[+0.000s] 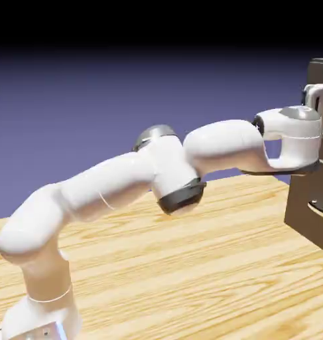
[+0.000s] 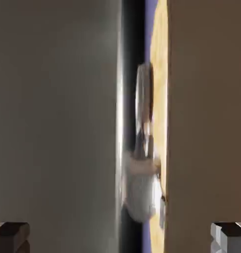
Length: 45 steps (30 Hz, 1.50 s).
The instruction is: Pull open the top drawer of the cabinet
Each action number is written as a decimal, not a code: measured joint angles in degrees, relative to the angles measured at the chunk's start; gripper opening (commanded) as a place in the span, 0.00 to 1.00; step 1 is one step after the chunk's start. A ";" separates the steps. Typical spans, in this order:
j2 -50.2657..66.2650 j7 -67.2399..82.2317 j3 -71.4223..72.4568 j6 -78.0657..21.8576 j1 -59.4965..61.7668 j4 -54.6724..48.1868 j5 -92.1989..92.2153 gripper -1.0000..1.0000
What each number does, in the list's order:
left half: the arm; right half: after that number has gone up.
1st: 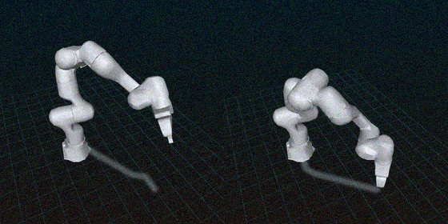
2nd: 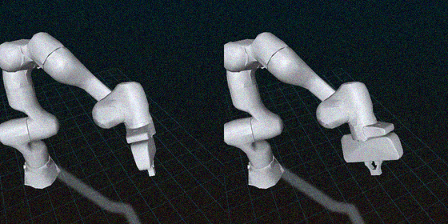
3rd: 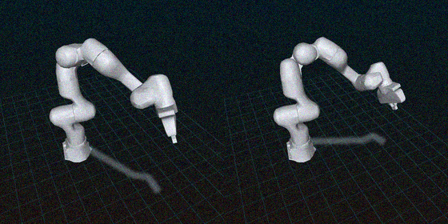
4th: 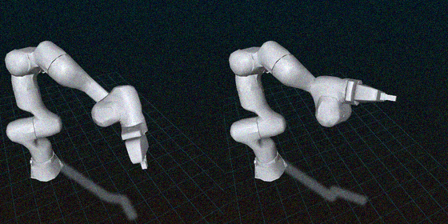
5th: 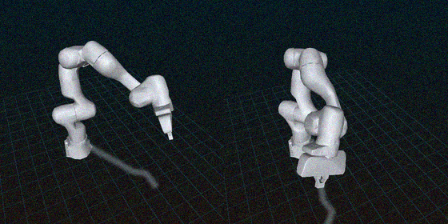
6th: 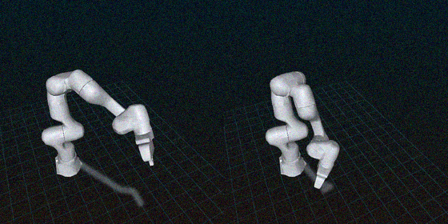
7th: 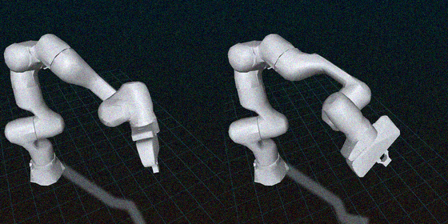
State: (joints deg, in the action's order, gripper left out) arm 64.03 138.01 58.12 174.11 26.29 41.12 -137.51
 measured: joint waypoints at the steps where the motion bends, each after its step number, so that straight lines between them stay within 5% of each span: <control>1: 0.97 2.49 0.96 0.05 -0.06 -0.84 1.28 0.50; 8: 7.74 19.91 7.63 0.37 -0.44 -6.72 10.25 0.50; 9: 7.88 20.29 7.78 0.37 -0.45 -6.85 10.44 0.00; 24: -0.97 -5.36 13.31 -7.45 14.61 17.81 -12.51 0.00; 45: -11.87 -21.99 30.79 -21.16 47.19 61.41 -22.56 0.00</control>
State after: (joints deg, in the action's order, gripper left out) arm 52.16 116.02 88.91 152.95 73.48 102.53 -160.07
